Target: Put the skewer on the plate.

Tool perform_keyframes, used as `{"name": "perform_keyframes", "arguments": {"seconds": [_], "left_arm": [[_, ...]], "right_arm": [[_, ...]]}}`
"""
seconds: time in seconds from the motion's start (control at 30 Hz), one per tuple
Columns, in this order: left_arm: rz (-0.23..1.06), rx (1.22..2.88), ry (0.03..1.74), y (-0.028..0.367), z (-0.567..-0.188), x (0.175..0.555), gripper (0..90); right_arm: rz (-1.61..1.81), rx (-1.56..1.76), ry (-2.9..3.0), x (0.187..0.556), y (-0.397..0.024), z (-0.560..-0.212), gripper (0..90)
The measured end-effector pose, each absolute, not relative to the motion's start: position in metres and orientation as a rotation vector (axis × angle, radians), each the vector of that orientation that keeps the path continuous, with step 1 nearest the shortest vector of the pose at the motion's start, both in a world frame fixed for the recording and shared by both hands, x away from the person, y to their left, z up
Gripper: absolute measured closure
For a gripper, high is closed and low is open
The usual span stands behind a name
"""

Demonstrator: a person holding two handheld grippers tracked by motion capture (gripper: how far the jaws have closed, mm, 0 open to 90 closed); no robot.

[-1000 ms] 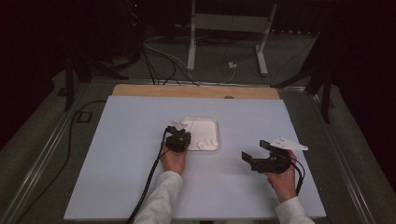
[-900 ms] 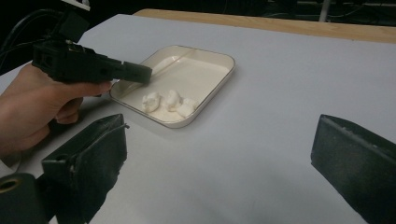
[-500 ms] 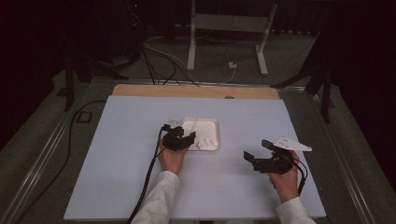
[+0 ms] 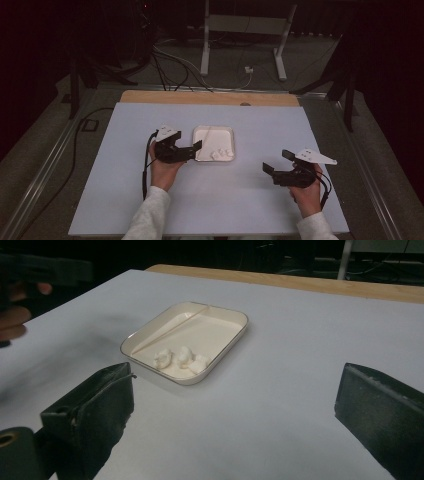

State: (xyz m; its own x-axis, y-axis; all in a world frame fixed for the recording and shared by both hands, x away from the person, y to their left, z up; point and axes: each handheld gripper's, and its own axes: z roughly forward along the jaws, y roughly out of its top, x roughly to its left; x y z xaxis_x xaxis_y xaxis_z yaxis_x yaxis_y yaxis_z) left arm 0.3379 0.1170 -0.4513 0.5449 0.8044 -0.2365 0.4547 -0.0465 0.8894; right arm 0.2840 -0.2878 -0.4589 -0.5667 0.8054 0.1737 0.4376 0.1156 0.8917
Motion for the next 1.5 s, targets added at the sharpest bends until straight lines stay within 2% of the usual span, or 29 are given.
{"name": "perform_keyframes", "arguments": {"seconds": [0.07,0.13,0.53,1.13,1.5], "left_arm": [[0.406,1.682,1.055,0.125,-0.447,0.332,2.3],[0.426,1.697,1.03,0.131,-0.444,0.326,1.1],[0.539,1.7,0.929,0.171,-0.441,0.29,0.7],[0.677,1.648,0.964,0.215,-0.457,0.261,0.7],[0.71,1.612,1.027,0.232,-0.46,0.255,0.7]], "right_arm": [[1.432,1.209,2.046,0.283,-0.288,-0.459,2.6],[1.434,1.207,2.042,0.283,-0.289,-0.46,2.5],[1.444,1.197,2.016,0.279,-0.297,-0.463,1.8],[1.437,1.193,1.97,0.272,-0.304,-0.47,0.0],[1.412,1.151,1.975,0.266,-0.304,-0.474,0.0]]}}
